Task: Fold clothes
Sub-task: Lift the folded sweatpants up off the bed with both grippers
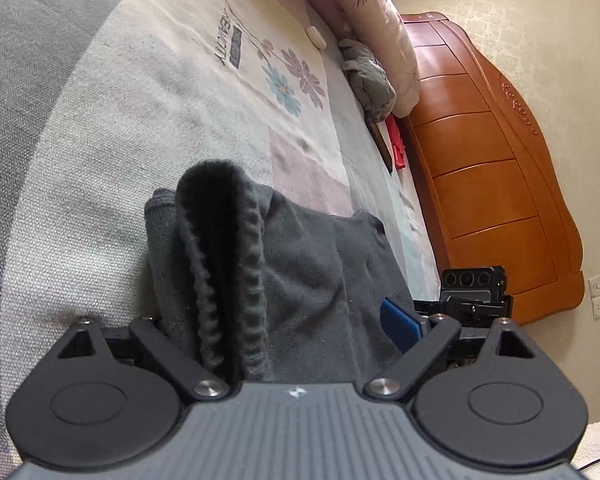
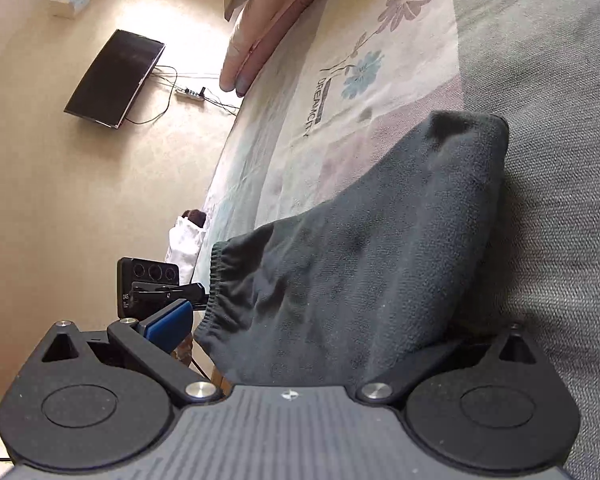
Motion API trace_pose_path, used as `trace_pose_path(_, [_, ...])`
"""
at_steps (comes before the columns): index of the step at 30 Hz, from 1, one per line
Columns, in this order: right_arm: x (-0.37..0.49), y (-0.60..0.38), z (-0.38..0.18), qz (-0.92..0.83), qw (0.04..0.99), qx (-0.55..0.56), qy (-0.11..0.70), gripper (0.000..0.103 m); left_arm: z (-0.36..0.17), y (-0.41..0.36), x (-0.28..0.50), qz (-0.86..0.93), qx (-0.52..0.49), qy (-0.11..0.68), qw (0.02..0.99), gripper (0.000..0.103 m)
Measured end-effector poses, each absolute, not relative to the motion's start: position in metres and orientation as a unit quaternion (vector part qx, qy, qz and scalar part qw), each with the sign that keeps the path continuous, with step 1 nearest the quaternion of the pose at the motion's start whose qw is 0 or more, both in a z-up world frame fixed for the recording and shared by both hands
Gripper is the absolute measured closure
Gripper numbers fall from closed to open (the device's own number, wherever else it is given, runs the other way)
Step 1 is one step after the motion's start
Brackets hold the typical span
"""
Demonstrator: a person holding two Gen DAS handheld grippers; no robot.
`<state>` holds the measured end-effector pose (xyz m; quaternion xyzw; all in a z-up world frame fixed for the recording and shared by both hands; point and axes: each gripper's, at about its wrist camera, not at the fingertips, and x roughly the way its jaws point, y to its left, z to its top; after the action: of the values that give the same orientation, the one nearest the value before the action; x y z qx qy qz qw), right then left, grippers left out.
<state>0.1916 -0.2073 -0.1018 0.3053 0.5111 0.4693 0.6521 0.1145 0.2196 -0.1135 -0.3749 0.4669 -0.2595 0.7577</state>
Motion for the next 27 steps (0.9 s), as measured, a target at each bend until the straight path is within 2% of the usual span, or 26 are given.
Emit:
trace_pose_path(1, [0.19, -0.208, -0.102, 0.47, 0.654, 0.302, 0.509, 0.001, -0.115, 0.223, 0.112, -0.255, -0.374, 0.467, 0.76, 0.028])
trace_pose_path(3, [0.185, -0.212, -0.103, 0.466, 0.666, 0.296, 0.501, 0.011, -0.123, 0.235, 0.107, -0.236, -0.389, 0.468, 0.757, 0.061])
trace_pose_path(4, [0.183, -0.214, -0.104, 0.464, 0.672, 0.292, 0.497, 0.016, -0.13, 0.242, 0.105, -0.224, -0.403, 0.47, 0.753, 0.069])
trace_pose_path(6, [0.179, -0.218, -0.106, 0.458, 0.685, 0.286, 0.49, 0.021, -0.134, 0.244, 0.103, -0.223, -0.403, 0.465, 0.756, 0.073])
trace_pose_path(7, [0.18, -0.217, -0.108, 0.446, 0.691, 0.281, 0.494, 0.031, -0.134, 0.243, 0.103, -0.225, -0.398, 0.462, 0.76, 0.073])
trace_pose_path(8, [0.181, -0.216, -0.109, 0.434, 0.698, 0.277, 0.497, 0.044, -0.133, 0.241, 0.103, -0.223, -0.395, 0.464, 0.761, 0.073])
trace_pose_path(9, [0.182, -0.215, -0.111, 0.422, 0.703, 0.276, 0.501, 0.052, -0.132, 0.24, 0.104, -0.222, -0.392, 0.465, 0.762, 0.073])
trace_pose_path(10, [0.184, -0.218, -0.117, 0.407, 0.703, 0.288, 0.507, 0.075, -0.13, 0.239, 0.104, -0.22, -0.388, 0.467, 0.763, 0.073])
trace_pose_path(11, [0.186, -0.222, -0.124, 0.396, 0.697, 0.307, 0.512, 0.088, -0.13, 0.239, 0.105, -0.217, -0.39, 0.469, 0.762, 0.073])
trace_pose_path(14, [0.181, -0.221, -0.125, 0.385, 0.711, 0.305, 0.502, 0.088, -0.123, 0.231, 0.104, -0.201, -0.373, 0.473, 0.773, 0.073])
trace_pose_path(17, [0.173, -0.215, -0.12, 0.369, 0.73, 0.293, 0.496, 0.086, -0.112, 0.222, 0.103, -0.181, -0.349, 0.478, 0.785, 0.077])
trace_pose_path(27, [0.153, -0.216, -0.091, 0.378, 0.76, 0.265, 0.457, 0.086, -0.055, 0.19, 0.102, -0.162, -0.27, 0.471, 0.824, 0.078])
